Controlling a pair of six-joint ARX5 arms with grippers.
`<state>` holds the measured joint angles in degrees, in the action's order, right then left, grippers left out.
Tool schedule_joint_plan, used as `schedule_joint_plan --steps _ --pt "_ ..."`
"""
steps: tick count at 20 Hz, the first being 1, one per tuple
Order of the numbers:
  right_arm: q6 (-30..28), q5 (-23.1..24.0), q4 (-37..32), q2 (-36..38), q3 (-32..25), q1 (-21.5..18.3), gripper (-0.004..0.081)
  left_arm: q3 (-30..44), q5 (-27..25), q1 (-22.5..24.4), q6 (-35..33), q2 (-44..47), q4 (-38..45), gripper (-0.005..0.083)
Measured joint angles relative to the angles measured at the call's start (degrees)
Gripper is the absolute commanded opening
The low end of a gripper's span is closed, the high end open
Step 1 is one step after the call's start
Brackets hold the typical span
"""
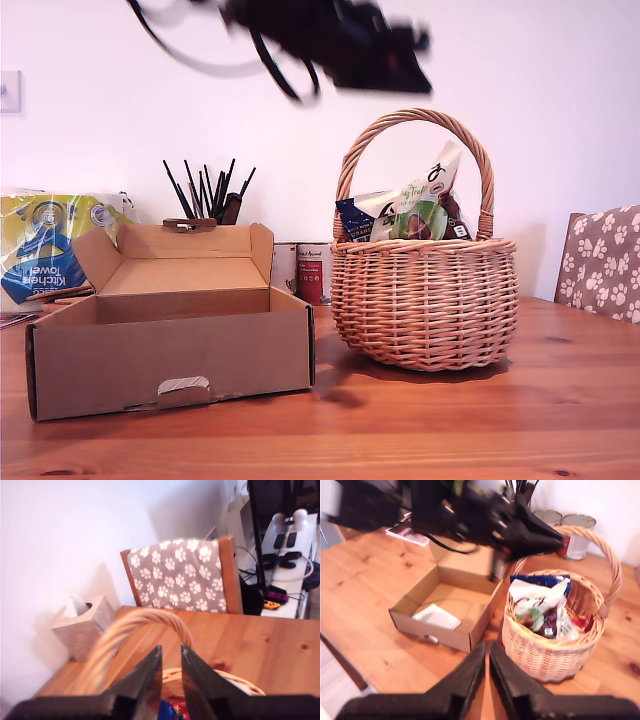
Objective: Move the bags of Easter eggs from the cardboard box on the left into the woven basket on the right side.
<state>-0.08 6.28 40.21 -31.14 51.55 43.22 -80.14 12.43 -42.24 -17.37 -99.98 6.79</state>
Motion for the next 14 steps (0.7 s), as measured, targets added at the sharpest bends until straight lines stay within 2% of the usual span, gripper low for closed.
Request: schedule_joint_plan --steps 3,5,9,14 --pt "-0.02 2.54 -0.68 -0.02 0.0 -0.15 -0.0013 0.0 0.11 0.02 4.09 4.94 -10.75 -0.0021" --pt "-0.68 3.13 -2.45 -0.61 0.0 -0.96 -0.0013 0.17 0.57 0.74 5.2 8.11 -15.02 -0.0021" --pt "-3.28 2.71 -9.31 -3.02 0.0 -4.28 -0.0013 8.22 0.55 2.43 6.47 18.97 -14.84 -0.0021" --pt "-4.96 -3.17 -24.59 -7.45 -0.9 -10.97 -0.0013 22.86 -0.92 7.41 10.36 28.98 -6.97 -0.0021"
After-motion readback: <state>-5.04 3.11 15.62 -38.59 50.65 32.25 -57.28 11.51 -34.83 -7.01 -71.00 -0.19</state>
